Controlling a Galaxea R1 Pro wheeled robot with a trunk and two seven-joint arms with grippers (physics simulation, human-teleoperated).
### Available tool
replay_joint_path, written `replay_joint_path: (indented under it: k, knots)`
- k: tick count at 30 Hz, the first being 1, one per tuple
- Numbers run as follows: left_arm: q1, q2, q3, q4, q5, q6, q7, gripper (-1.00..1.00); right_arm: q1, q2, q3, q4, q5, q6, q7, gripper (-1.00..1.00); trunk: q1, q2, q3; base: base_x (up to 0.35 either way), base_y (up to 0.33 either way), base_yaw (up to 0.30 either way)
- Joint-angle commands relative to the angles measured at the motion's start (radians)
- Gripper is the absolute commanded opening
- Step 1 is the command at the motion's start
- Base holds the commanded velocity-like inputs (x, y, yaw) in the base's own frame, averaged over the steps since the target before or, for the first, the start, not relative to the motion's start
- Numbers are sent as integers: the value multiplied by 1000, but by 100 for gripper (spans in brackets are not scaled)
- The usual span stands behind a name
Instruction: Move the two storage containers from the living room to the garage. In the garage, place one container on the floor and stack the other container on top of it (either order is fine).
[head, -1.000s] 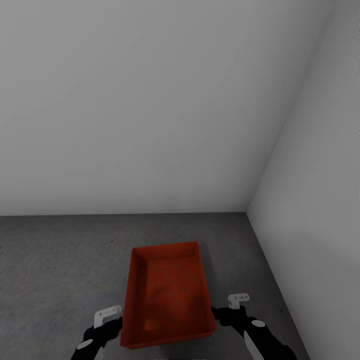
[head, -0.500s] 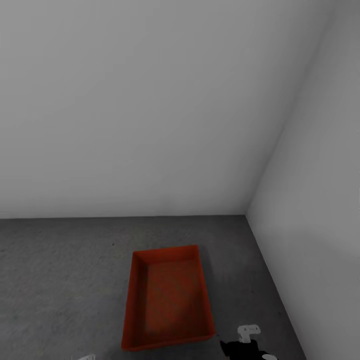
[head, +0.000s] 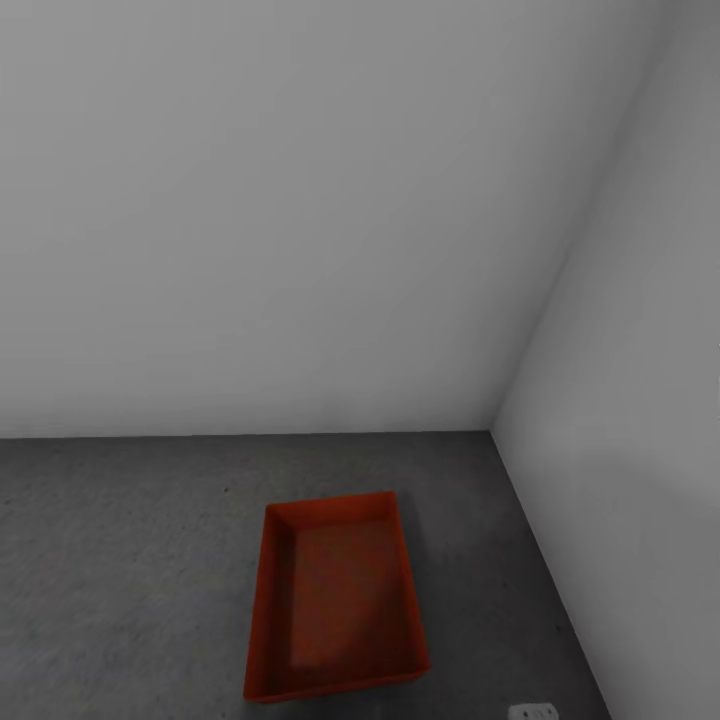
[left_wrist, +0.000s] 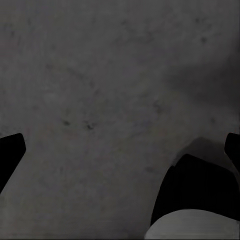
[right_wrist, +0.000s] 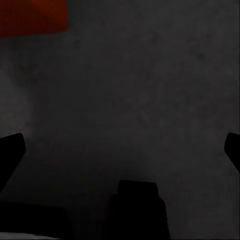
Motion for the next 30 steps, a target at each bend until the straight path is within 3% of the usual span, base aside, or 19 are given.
replay_joint_path:
  k: [1,13,30]
  knots:
    - [-1,0,-3,9,10,-4,-1,100,-1,-2,5,7,-5,-7,4,100,0,0,-1,0,0,0]
    - [1,-14,-4,69,7,-4,-1,100,0,-7,6,18,-5,-7,0,100,0,0,-1,0,0,0]
    - [1,-16,-4,69,11,-5,-55,100,19,3,6,26,-6,-8,-18,100,-65,119,53,-1,0,0]
